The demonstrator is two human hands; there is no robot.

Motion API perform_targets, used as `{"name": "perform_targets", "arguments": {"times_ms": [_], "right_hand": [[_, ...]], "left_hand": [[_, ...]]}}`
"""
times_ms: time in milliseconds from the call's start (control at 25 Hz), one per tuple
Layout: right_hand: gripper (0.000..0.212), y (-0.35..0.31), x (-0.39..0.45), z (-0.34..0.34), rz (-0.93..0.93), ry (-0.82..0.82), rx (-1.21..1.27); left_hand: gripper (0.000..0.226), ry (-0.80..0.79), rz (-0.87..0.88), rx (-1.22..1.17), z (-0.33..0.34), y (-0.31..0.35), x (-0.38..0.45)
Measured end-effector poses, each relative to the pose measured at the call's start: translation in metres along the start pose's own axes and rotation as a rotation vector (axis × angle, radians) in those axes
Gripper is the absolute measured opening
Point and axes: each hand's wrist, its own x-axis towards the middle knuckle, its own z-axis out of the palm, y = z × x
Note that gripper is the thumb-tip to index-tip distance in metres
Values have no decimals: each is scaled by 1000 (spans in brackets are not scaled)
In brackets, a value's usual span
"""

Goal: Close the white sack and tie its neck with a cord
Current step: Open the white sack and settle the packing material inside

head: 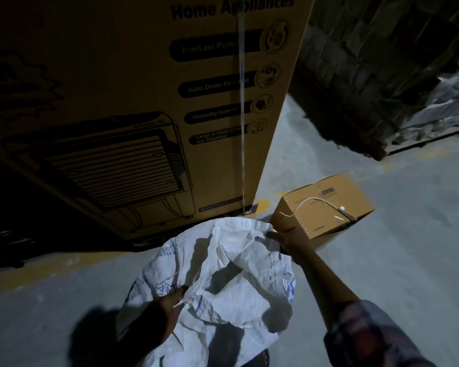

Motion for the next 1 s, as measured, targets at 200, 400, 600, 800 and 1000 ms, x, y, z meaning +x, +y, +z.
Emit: {"name": "perform_targets", "arguments": {"times_ms": [200,400,600,800,1000], "right_hand": [[14,-17,26,-11,-249,159,-502],[20,-86,34,-106,-479,555,-427],[26,-98,31,-136,-477,549,-392],[26,-78,14,-118,-186,439,249],[22,-44,-60,-48,25,335,673]], "left_hand": [[34,217,36,55,-11,25,4],[39,74,3,27,-62,32,15],[19,152,46,-36,-74,50,19],[39,208,-155,-357,-62,44,43],[26,180,-200,-448,-68,89,43]]}}
